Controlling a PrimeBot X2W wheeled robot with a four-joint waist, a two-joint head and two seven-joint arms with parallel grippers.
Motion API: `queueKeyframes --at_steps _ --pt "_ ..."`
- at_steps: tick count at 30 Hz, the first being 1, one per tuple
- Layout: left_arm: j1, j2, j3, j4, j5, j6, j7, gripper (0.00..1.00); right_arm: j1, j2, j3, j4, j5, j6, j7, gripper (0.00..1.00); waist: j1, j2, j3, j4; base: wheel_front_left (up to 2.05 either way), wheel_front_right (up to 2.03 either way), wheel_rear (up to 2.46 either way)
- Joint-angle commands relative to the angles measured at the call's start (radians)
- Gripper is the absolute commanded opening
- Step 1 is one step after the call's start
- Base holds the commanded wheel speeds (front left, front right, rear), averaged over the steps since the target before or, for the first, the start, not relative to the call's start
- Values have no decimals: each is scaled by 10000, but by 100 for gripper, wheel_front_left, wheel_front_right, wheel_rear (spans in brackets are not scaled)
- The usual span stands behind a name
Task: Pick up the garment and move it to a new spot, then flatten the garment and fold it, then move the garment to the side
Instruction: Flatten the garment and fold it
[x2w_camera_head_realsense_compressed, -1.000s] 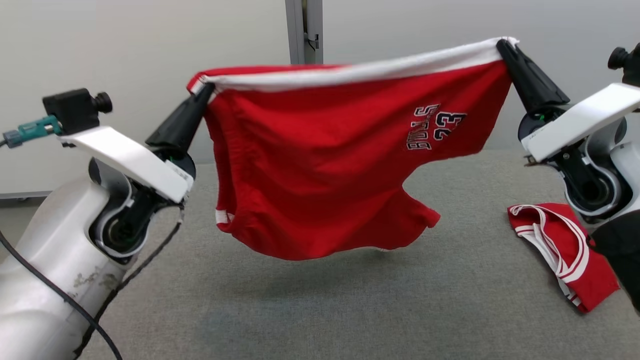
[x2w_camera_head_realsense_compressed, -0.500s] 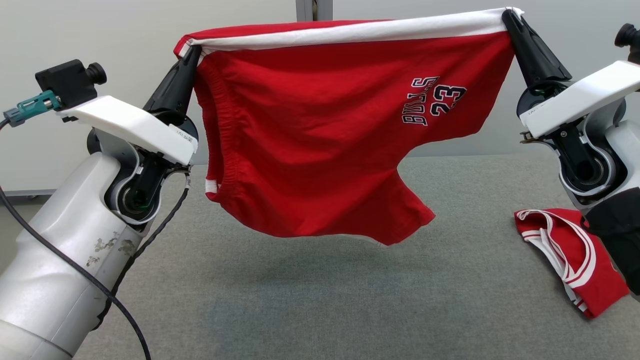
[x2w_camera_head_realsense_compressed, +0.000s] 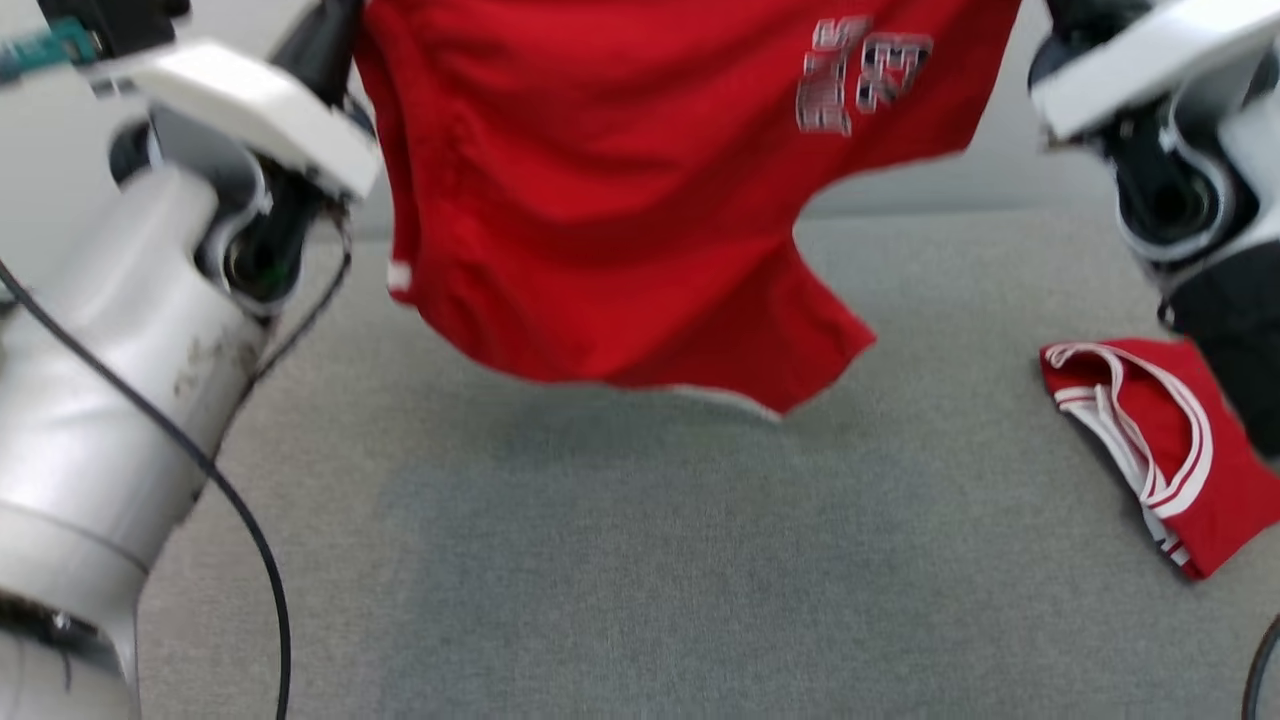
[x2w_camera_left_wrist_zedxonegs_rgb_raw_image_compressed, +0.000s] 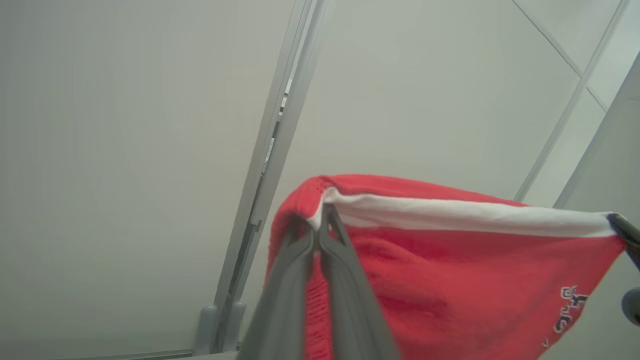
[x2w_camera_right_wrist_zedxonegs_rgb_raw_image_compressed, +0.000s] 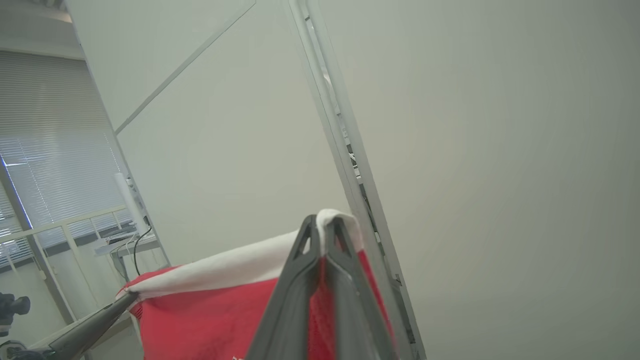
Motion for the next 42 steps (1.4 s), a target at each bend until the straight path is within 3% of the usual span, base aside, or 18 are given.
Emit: queueKeyframes --at_steps 1,6,10,15,19,22,30,42 --pt "-339 -30 -20 133 97 41 -13 0 -296 50 36 91 -164 -4 -120 0 0 0 1053 -236 0 0 0" --pt "-2206 -490 9 1313 633 164 -452 0 -2116 622 -54 1282 -493 -4 -711 0 0 0 2600 -407 0 0 0" --pt "-3769 -777 373 1990 1050 431 -1004 0 -3792 1162 -169 2391 -1520 -4 -1056 0 0 0 3819 -531 0 0 0" --pt "-5108 -1002 1401 1866 2191 819 -1143 0 -4903 1621 -2055 2248 -3105 -4 -1063 0 0 0 5014 -501 0 0 0" --pt "-4900 -1196 2962 1367 3366 1496 -1142 0 -4697 2374 -4024 2048 -3504 -4 -1056 0 0 0 5774 -490 0 0 0" --pt "-4520 -1585 3872 940 4369 1627 -1142 0 -4314 2716 -4480 1847 -3676 -4 -1057 0 0 0 6181 -415 0 0 0" --pt "-3470 -2218 5079 1381 5884 1003 -1145 0 -3106 2898 -4089 1999 -3565 -4 -1059 0 0 0 6952 -314 0 0 0" --pt "-2429 -2438 6300 2026 6955 364 -1146 0 -2028 2731 -4206 2298 -3347 -4 -1060 0 0 0 6974 -71 0 0 0"
